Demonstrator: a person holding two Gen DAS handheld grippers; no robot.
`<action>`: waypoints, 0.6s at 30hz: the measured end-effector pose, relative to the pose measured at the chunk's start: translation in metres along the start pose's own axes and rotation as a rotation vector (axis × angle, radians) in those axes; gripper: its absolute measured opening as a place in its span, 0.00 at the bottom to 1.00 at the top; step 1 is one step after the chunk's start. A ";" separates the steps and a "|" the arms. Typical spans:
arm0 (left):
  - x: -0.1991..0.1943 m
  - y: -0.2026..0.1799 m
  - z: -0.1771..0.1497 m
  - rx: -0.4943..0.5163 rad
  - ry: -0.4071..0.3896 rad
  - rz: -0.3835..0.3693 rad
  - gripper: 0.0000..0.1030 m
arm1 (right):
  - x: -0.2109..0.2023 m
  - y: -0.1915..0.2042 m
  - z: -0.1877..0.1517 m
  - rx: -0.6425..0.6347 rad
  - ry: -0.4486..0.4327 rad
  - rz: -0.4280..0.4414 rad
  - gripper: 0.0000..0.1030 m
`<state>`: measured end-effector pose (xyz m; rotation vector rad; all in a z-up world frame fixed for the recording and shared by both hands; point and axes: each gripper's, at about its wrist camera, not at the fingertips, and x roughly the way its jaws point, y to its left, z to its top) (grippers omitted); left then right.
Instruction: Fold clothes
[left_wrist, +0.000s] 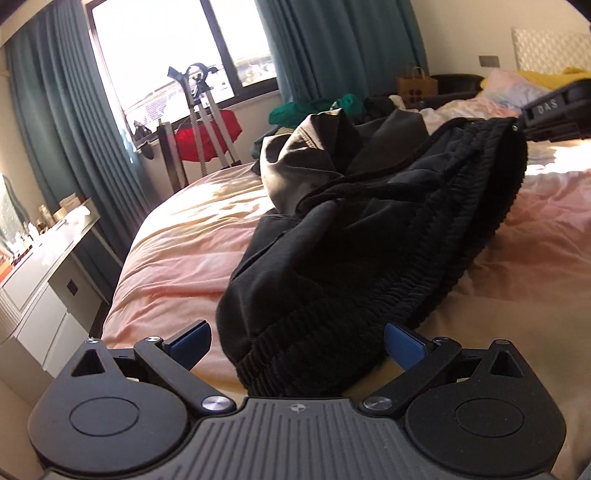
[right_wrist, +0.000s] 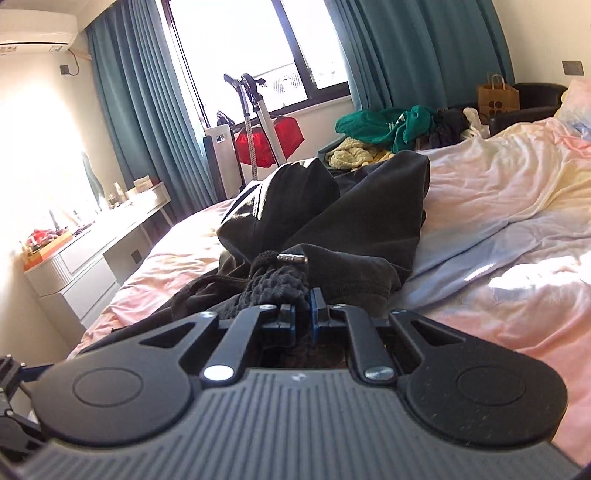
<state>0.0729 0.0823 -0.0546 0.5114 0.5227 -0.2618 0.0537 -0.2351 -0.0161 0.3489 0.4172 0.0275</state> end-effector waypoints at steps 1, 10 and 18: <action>0.003 -0.007 -0.001 0.039 0.003 0.000 0.98 | 0.002 0.000 0.000 0.001 0.009 -0.002 0.10; 0.034 -0.024 0.008 0.121 -0.025 0.179 0.90 | 0.006 0.003 -0.009 0.000 0.055 -0.020 0.11; 0.033 0.018 0.031 -0.181 -0.121 0.260 0.51 | 0.020 0.013 -0.034 -0.081 0.164 -0.104 0.18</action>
